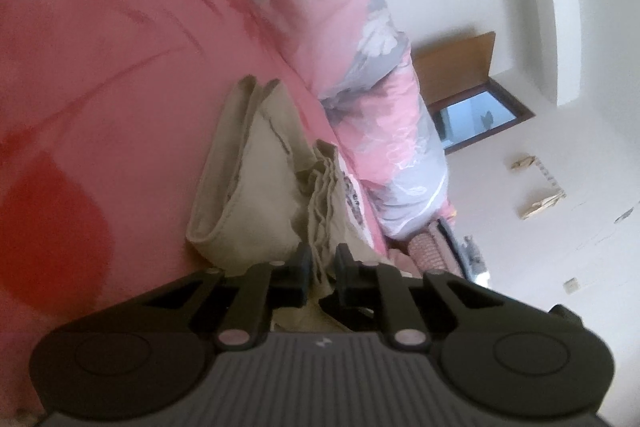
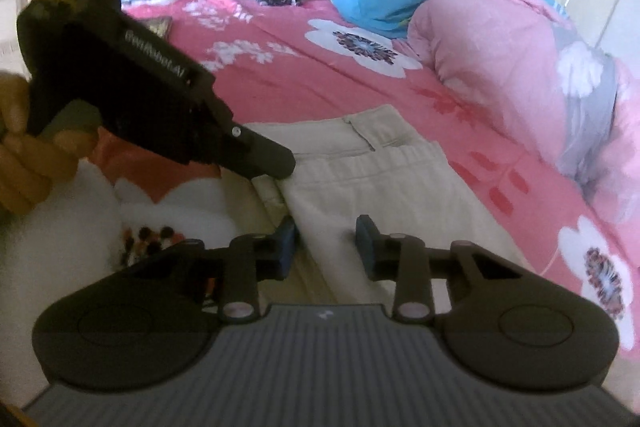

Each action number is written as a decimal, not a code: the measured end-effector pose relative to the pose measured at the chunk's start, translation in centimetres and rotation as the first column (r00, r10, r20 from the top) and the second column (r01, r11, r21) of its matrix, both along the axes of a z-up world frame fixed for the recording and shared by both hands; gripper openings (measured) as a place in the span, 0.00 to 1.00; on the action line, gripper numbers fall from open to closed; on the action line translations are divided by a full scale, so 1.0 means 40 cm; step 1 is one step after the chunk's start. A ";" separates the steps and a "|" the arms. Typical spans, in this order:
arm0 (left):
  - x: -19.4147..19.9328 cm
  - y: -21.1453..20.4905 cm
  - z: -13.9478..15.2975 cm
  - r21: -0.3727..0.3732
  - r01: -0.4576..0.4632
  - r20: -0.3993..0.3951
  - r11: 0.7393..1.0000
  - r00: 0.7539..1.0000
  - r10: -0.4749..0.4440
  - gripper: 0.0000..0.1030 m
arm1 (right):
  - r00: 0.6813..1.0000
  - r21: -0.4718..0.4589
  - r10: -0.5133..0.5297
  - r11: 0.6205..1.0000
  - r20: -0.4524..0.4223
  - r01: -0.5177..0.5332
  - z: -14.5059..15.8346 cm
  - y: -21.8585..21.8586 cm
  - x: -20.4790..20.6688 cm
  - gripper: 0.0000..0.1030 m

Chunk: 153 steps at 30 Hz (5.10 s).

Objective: Fold clothes

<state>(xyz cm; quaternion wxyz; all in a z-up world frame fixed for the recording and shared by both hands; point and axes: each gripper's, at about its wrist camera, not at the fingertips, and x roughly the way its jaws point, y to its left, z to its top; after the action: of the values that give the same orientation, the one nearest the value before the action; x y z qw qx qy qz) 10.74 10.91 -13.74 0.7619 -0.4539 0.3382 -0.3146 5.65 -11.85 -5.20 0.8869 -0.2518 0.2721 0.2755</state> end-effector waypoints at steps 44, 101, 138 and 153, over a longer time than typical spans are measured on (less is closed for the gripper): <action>0.006 0.029 -0.051 -0.155 -0.015 -0.050 0.988 0.999 0.007 0.21 | 0.999 0.136 -0.035 0.990 0.008 0.034 0.007 0.031 -0.032 0.05; -0.161 -0.246 0.201 0.547 -0.169 0.576 0.820 0.787 -0.223 0.07 | 0.718 0.019 -0.395 0.869 -0.574 0.494 0.143 -0.036 0.436 0.81; -0.082 0.036 0.166 0.295 -0.257 0.394 0.920 0.910 0.128 0.00 | 0.815 0.108 -0.297 0.911 -0.497 0.397 0.104 0.097 0.463 0.06; -0.074 0.061 0.136 0.310 -0.204 0.324 0.928 0.941 0.099 0.01 | 0.841 0.201 -0.246 0.903 -0.482 0.379 0.068 0.135 0.461 0.36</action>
<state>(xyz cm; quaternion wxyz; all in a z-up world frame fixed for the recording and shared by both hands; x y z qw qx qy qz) 7.78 13.34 -8.28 0.8936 -0.2873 0.2301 -0.2568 24.11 -6.43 -2.49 0.8609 -0.0016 0.4622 0.2125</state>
